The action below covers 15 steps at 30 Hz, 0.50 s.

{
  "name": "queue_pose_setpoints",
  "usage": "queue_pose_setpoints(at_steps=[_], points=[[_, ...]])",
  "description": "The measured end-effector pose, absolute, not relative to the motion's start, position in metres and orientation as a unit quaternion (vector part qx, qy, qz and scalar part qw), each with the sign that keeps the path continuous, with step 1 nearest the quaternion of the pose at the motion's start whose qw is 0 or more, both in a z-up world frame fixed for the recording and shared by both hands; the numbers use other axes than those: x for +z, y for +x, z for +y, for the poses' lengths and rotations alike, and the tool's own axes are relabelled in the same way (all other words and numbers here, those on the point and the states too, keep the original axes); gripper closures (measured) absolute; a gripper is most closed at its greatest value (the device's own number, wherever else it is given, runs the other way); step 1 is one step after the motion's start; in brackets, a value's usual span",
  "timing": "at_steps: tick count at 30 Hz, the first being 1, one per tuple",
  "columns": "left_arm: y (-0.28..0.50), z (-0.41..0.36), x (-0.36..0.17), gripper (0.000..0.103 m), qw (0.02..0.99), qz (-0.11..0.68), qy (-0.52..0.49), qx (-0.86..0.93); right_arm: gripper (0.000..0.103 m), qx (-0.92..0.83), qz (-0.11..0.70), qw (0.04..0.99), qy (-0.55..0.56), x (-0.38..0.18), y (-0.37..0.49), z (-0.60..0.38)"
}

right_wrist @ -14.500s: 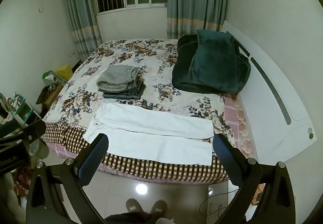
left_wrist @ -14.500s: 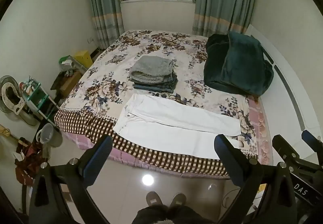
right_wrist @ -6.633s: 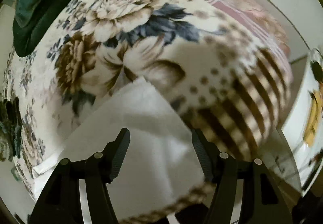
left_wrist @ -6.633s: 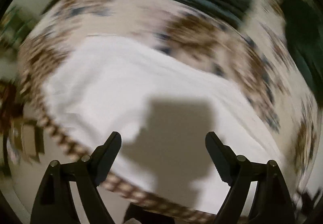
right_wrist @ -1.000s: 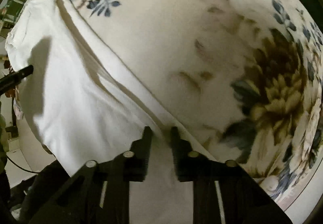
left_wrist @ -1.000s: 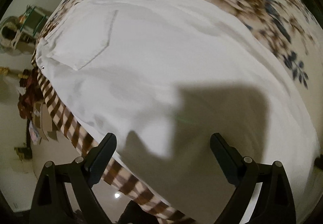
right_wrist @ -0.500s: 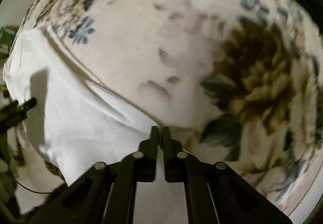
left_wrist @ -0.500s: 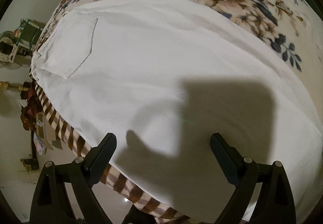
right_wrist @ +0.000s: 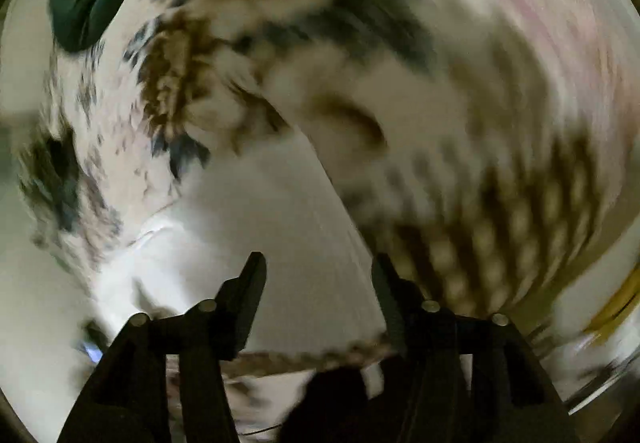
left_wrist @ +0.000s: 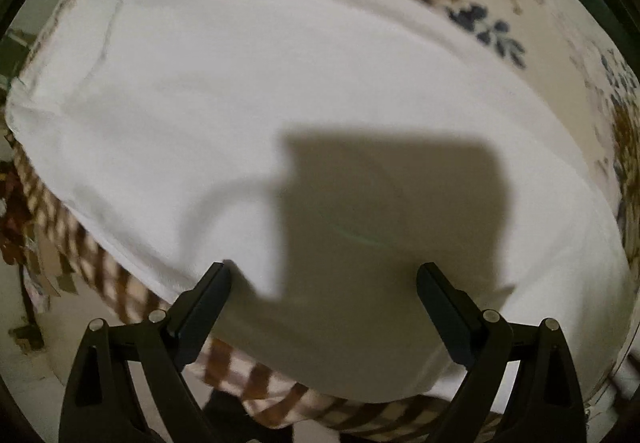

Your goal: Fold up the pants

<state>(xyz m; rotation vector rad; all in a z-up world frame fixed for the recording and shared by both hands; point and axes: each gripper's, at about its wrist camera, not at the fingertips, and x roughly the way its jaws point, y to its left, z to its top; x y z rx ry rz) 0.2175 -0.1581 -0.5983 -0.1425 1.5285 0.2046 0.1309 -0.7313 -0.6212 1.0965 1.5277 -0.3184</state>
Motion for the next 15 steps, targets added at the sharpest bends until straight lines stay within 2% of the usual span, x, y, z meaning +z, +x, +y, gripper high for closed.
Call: queue_pose_setpoints(at_steps=[3, 7, 10, 12, 13, 15], points=[[0.223, -0.154, -0.610, 0.000, 0.709, 0.698, -0.065, 0.079, 0.041, -0.138, 0.622, 0.542, 0.547, -0.648, 0.080, -0.709], [0.230, -0.155, -0.620, 0.000, 0.701, 0.706, -0.070, 0.070, 0.041, -0.108, 0.604, 0.517, 0.597, -0.683, 0.054, -0.666], [0.229, -0.159, -0.621, 0.000, 0.707, 0.701, -0.066, 0.071, 0.041, -0.086, 0.573, 0.534, 0.616, -0.695, 0.055, -0.641], [0.225, -0.163, -0.619, 0.000, 0.715, 0.692, -0.064, 0.075, 0.043, -0.078, 0.515, 0.561, 0.644, -0.697, 0.055, -0.631], [0.222, -0.164, -0.619, 0.000, 0.719, 0.687, -0.064, 0.076, 0.049, -0.076, 0.474, 0.584, 0.655, -0.696, 0.056, -0.627], [0.219, -0.166, -0.619, 0.000, 0.725, 0.681, -0.065, 0.080, 0.049, -0.076, 0.438, 0.608, 0.658, -0.697, 0.060, -0.624]])
